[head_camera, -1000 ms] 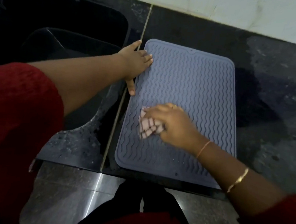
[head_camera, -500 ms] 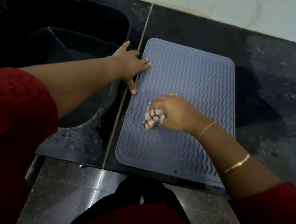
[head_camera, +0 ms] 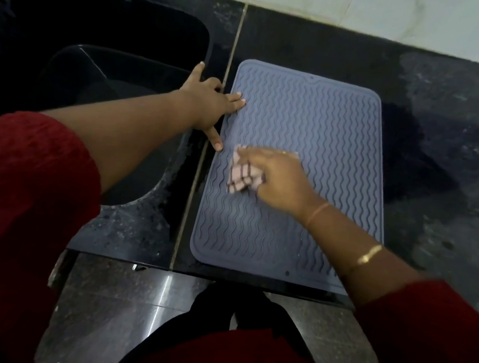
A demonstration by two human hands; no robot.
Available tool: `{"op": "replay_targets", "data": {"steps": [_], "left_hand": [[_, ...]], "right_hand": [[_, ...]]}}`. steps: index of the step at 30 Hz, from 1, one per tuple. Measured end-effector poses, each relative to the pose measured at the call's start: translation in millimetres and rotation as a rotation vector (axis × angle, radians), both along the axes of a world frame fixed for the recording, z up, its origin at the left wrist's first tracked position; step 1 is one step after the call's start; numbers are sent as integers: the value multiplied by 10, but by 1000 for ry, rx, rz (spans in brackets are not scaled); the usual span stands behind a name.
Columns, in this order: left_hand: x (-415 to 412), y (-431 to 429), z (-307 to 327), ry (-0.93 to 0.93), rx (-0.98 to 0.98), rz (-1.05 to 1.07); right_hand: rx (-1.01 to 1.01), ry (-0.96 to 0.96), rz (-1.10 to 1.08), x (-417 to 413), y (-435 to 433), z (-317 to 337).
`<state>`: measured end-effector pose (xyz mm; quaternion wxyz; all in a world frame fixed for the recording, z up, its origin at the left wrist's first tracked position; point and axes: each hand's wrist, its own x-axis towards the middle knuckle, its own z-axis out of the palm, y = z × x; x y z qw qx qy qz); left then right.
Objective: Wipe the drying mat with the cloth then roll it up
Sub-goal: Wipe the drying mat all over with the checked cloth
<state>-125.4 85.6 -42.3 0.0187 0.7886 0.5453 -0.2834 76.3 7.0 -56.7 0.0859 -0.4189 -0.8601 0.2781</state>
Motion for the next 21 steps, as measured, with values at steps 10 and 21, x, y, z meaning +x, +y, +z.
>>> {"op": "replay_targets", "data": {"steps": [10,21], "left_hand": [[118,-144,103,3,75,-92],[227,-449,-86,-183,-252,185]], "right_hand": [[-169,207,-40,173,16,277],[80,-223,113,134,-237,115]]}}
